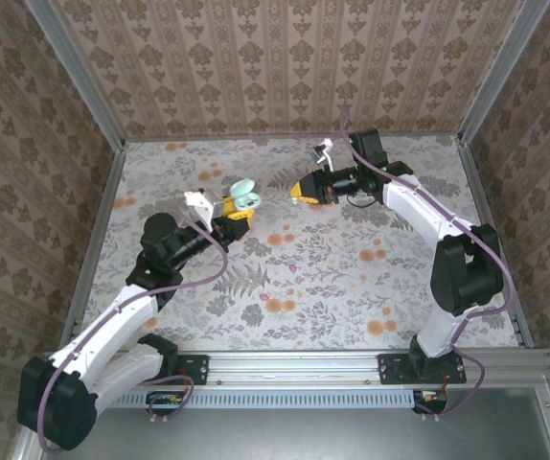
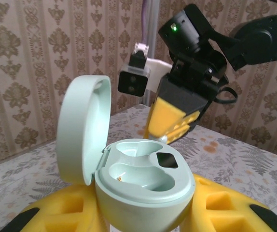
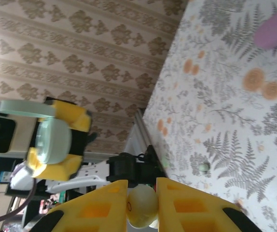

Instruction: Insert wireless bluetooth earbuds into charging case

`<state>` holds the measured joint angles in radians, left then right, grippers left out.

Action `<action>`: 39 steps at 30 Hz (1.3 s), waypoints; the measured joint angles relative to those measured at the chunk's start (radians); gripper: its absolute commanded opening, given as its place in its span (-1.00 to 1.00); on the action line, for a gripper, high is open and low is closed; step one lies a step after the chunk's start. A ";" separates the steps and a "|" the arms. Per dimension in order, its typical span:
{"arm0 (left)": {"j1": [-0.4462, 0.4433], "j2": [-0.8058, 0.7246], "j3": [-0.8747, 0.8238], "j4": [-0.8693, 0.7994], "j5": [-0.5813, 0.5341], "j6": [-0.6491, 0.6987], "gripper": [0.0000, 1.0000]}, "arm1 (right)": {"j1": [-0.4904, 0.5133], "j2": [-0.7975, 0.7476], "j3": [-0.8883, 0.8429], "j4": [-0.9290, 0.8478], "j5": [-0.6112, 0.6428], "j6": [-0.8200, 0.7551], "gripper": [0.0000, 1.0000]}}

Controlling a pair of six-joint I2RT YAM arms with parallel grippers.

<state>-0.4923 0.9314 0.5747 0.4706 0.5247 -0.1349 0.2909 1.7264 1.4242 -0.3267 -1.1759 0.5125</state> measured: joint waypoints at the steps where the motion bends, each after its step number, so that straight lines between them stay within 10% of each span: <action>1: -0.005 0.014 0.004 0.008 0.008 0.000 -0.35 | -0.002 -0.009 0.000 0.008 -0.013 0.010 -0.58; 39: -0.037 0.182 0.061 0.077 0.070 0.054 -0.36 | -0.010 -0.075 -0.043 0.192 0.035 0.316 -0.56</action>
<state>-0.5297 1.1133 0.6357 0.5476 0.5949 -0.0807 0.2806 1.6512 1.3811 -0.1349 -1.1404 0.8288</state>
